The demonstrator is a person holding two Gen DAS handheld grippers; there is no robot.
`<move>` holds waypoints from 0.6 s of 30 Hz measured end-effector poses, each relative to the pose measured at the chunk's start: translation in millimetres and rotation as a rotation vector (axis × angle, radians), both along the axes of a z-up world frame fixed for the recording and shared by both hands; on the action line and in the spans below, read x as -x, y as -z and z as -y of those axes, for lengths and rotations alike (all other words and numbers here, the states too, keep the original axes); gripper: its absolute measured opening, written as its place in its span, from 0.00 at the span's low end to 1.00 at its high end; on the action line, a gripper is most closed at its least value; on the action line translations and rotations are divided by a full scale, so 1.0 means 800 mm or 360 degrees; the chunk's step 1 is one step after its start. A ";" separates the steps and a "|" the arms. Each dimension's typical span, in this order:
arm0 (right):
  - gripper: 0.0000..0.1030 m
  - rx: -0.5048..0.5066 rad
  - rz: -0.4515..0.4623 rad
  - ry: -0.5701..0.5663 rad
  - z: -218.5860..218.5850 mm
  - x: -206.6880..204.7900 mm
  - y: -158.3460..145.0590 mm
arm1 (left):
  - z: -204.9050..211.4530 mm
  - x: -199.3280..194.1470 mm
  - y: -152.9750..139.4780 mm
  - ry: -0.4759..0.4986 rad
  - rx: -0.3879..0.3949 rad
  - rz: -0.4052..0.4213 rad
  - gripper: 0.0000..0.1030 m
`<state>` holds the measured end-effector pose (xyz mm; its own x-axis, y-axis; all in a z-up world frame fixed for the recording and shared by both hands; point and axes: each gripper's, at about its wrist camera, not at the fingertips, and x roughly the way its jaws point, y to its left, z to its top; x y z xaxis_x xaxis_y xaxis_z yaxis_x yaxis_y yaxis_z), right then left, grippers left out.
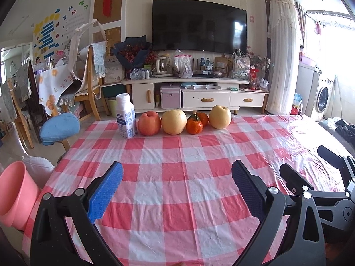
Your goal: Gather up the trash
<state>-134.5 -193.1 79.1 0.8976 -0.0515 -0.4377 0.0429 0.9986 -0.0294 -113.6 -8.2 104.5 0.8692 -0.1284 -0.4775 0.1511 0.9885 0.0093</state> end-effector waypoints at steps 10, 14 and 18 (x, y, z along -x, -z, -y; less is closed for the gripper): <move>0.96 -0.0021 -0.0089 -0.0035 -0.002 -0.018 0.013 | -0.001 -0.015 0.013 -0.0023 -0.0028 -0.0021 0.94; 0.96 -0.0085 -0.0235 -0.0011 0.007 -0.045 0.033 | -0.003 -0.040 0.046 -0.0083 -0.0053 -0.0136 0.94; 0.96 -0.0176 -0.0430 0.0053 0.024 -0.080 0.063 | -0.005 -0.072 0.089 -0.0136 -0.0047 -0.0337 0.94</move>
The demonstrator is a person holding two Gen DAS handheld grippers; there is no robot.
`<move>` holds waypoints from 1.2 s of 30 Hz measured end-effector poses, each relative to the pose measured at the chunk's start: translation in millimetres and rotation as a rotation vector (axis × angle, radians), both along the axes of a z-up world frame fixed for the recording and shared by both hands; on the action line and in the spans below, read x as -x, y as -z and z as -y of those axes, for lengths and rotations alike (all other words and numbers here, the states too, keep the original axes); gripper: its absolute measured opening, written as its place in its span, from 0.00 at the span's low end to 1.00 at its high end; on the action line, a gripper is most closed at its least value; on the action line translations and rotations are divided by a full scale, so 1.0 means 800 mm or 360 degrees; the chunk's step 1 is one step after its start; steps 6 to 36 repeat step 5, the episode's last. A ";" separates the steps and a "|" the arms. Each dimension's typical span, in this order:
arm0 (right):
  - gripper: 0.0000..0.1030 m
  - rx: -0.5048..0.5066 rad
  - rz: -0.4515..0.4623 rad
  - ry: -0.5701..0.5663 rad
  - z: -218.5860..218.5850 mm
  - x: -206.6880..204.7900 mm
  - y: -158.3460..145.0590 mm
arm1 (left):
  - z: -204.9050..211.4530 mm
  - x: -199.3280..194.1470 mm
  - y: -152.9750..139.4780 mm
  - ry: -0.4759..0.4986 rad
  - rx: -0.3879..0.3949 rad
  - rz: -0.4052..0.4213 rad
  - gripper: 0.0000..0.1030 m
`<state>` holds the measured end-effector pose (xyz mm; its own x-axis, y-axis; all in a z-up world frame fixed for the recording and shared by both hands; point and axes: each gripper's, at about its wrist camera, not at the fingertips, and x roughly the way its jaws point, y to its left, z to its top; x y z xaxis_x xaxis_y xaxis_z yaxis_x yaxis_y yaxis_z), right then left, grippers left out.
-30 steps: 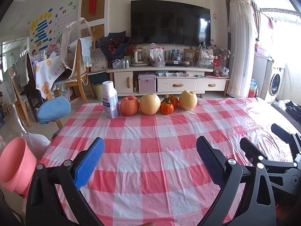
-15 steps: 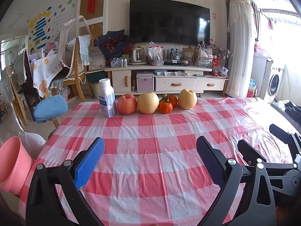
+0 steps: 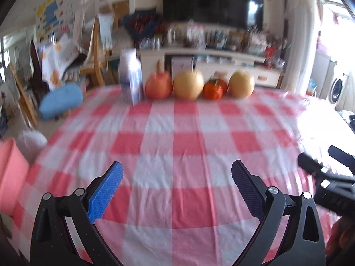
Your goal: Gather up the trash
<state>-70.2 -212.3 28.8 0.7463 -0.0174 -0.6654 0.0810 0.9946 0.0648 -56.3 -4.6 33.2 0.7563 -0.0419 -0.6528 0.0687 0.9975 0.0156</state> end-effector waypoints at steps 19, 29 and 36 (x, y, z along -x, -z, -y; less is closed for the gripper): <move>0.96 -0.0050 -0.0212 0.0039 0.007 -0.033 0.035 | 0.005 -0.033 0.039 -0.0031 -0.0029 -0.0200 0.94; 0.96 -0.0050 -0.0212 0.0039 0.007 -0.033 0.035 | 0.005 -0.033 0.039 -0.0031 -0.0029 -0.0200 0.94; 0.96 -0.0050 -0.0212 0.0039 0.007 -0.033 0.035 | 0.005 -0.033 0.039 -0.0031 -0.0029 -0.0200 0.94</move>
